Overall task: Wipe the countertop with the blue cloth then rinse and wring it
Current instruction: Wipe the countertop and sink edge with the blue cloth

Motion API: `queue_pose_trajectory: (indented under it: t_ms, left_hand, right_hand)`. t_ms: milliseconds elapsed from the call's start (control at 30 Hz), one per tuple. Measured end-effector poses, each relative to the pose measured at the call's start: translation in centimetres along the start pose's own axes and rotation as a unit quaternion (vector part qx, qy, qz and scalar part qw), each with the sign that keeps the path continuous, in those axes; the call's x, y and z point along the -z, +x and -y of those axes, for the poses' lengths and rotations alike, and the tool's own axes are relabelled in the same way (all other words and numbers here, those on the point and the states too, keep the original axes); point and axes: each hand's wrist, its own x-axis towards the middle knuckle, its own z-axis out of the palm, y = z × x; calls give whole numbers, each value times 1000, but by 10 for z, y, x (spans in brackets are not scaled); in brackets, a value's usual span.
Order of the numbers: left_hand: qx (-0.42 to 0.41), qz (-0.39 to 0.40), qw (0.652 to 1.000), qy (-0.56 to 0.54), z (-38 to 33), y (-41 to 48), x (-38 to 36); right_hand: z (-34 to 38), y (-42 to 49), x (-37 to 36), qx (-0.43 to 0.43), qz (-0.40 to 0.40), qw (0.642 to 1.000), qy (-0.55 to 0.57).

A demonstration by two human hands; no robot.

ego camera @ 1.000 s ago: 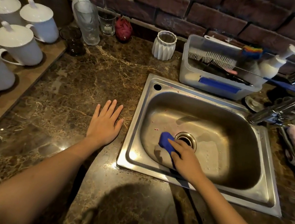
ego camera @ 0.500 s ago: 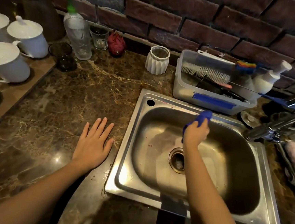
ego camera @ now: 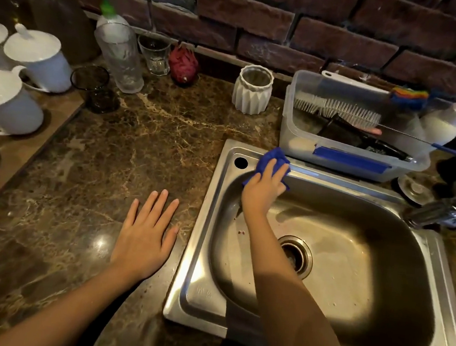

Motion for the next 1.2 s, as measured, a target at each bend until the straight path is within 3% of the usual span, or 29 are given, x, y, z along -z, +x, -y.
queue_pose_trajectory:
  t_ms: [633,967,1200]
  left_hand:
    - [0,5,1000,15,0,-1,-3]
    - [2,-3,1000,8,0,1,-4]
    - [4,-3,1000,15,0,0,-3]
  right_hand:
    - [25,9,15,136,222,965,-44]
    - [0,-47,5,209,202,955,53]
    - [-33,-115,21,246,238,936,83]
